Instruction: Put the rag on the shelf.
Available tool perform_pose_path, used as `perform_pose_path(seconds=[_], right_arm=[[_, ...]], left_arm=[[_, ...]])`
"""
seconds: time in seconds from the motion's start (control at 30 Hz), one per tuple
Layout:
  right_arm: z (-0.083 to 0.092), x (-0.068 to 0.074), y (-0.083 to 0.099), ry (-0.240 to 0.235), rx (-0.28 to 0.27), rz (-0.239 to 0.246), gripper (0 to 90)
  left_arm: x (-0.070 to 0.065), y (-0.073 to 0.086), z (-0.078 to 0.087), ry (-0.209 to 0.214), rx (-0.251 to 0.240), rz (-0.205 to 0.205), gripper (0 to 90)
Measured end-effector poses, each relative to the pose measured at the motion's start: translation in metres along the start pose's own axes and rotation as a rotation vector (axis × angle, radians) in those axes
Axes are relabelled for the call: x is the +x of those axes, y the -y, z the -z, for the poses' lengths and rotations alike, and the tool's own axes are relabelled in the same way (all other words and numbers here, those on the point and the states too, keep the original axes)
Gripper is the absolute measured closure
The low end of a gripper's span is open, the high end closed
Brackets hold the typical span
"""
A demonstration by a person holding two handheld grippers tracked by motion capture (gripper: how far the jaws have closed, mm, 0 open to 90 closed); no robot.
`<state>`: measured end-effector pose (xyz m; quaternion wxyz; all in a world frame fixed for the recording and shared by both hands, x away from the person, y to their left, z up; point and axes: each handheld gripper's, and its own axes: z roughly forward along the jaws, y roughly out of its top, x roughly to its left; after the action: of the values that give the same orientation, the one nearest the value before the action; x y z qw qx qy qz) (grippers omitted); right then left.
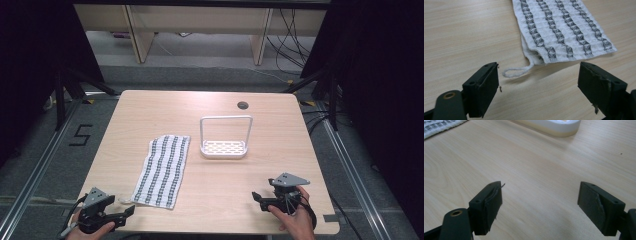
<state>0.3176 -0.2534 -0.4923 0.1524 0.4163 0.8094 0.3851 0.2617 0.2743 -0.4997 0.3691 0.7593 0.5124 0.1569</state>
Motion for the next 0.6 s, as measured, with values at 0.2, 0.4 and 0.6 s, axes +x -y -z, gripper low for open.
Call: perform_pose_path(seconds=[0.2,0.4,0.6], right_arm=[[0.0,0.004,-0.002,-0.002,-0.004,0.009,22.5],[-0.006,0.016,-0.007,-0.041,-0.002,0.044,24.1],[-0.018,0.041,-0.019,-0.105,0.005,0.119,26.6]], left_arm=[[-0.001,0.0,0.0,-0.003,0.006,-0.001,16.8],[-0.001,-0.001,0.0,0.008,0.003,-0.006,17.2],[-0.003,-0.004,-0.005,0.04,-0.021,0.012,20.0]])
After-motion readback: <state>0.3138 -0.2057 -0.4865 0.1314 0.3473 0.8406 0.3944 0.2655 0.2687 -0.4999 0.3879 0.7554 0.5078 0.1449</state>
